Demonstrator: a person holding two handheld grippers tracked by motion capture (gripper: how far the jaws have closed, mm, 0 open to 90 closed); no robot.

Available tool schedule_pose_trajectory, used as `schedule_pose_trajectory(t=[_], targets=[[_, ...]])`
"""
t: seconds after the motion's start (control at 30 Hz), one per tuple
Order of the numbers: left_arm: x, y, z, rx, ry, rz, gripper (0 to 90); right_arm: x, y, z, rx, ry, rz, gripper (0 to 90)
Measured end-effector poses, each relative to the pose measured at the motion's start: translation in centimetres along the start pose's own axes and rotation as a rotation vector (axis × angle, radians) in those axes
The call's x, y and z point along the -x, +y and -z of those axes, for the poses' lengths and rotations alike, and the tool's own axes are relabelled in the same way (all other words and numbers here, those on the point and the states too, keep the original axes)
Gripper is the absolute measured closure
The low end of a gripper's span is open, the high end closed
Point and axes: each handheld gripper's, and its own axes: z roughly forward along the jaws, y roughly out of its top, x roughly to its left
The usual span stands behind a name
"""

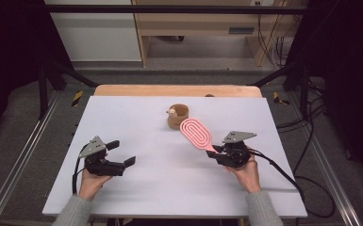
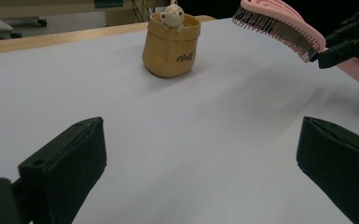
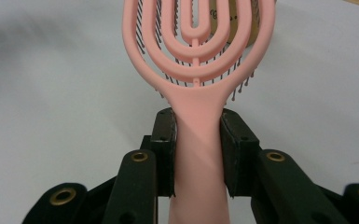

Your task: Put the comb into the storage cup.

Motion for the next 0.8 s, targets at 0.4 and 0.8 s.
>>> schedule_pose_trajectory(t=[0.4, 0.8], targets=[[0.8, 0.9, -1.1, 0.007, -0.027, 0.01, 1.3, 0.0, -0.2, 0.1, 0.014, -0.001, -0.001, 70.2], [2.1, 2.1, -2.5, 0.032, -0.061, 0.017, 1.3, -0.3, -0.2, 0.5, 0.036, 0.005, -0.006, 70.2]])
